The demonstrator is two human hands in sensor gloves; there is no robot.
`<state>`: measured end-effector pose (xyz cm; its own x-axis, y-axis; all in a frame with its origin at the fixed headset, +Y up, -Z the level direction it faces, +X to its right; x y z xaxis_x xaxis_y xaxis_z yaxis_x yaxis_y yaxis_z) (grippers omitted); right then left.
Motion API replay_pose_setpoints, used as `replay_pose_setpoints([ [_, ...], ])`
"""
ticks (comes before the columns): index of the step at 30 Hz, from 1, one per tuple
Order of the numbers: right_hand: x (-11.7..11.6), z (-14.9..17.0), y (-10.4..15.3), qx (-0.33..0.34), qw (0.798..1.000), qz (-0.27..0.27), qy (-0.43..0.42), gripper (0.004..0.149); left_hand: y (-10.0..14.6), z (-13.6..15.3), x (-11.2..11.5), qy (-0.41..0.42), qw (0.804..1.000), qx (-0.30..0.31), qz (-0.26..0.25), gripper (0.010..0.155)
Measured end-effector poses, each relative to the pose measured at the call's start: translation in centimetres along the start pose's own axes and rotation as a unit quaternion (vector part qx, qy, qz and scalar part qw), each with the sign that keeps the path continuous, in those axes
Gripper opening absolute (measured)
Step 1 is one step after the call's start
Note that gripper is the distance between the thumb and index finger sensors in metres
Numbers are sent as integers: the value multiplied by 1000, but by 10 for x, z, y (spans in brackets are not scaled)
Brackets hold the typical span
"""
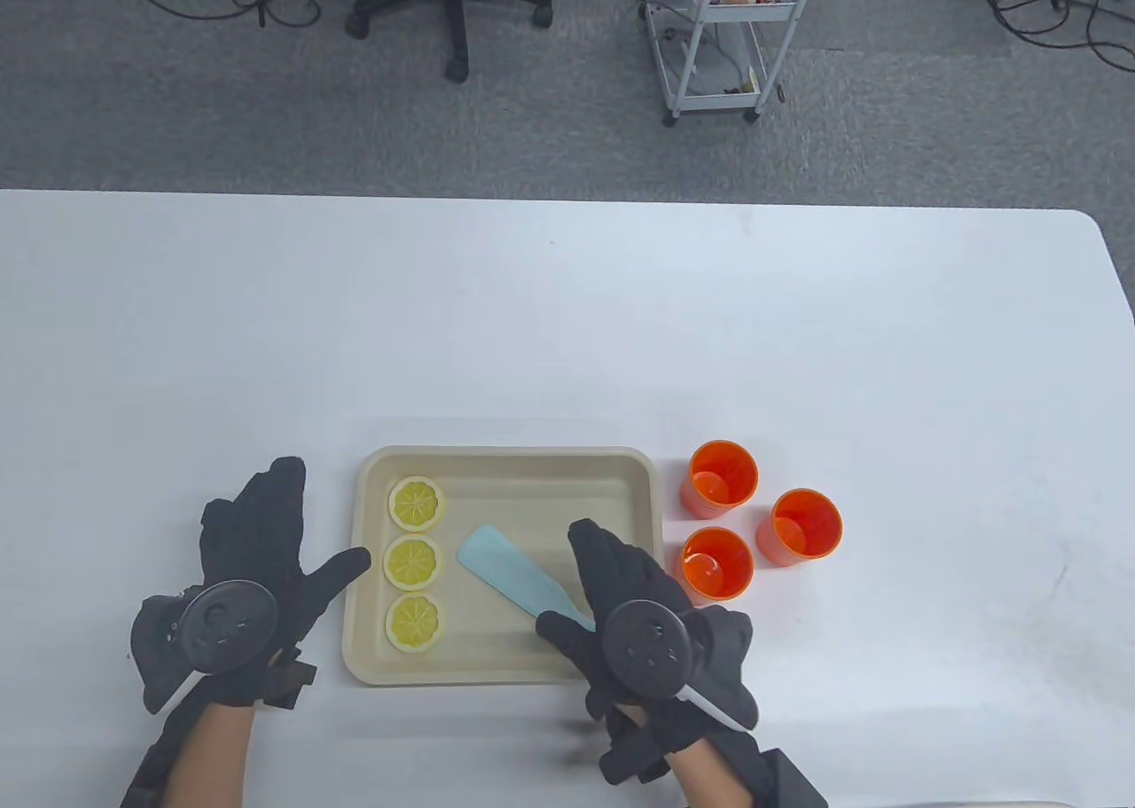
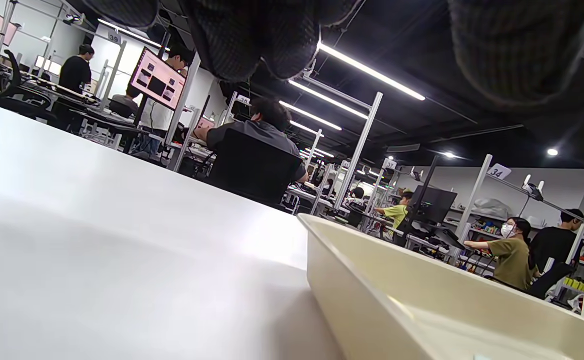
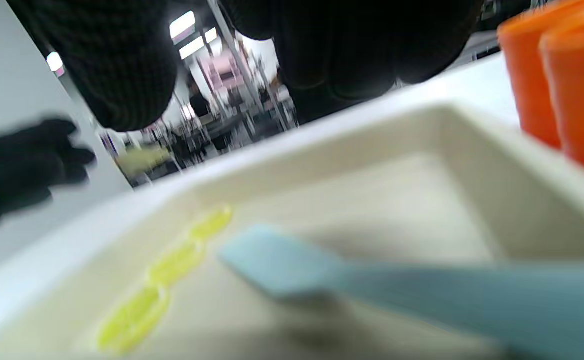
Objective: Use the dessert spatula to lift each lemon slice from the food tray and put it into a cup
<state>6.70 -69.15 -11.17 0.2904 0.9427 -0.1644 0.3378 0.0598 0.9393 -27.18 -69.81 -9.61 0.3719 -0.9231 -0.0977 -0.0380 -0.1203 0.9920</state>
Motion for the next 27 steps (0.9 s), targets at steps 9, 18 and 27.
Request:
replay_pose_setpoints([
  [9, -48, 1, -18, -63, 977, -163, 120, 79, -3, -1, 6, 1, 1000, 5, 31, 106],
  [18, -56, -2, -21, -70, 969, -141, 188, 65, -8, 0, 17, 15, 996, -5, 90, 102],
  [27, -33, -20, -8, -40, 975, 4, 220, 60, -11, 5, 34, 62, 984, -76, 152, 91],
])
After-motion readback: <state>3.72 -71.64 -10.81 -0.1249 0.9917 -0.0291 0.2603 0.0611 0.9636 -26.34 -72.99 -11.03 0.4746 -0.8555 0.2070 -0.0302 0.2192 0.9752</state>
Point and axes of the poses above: the tracker on the back of each hand, its own z axis roughly to the little-finger side, its own y axis roughly from the fingertips to the wrist, x = y × z, the point moved 2 cm from there along -y, roughly from the wrist to the fingertips, and after that the axes turned 5 degrees about z, right-handed, at the moved point
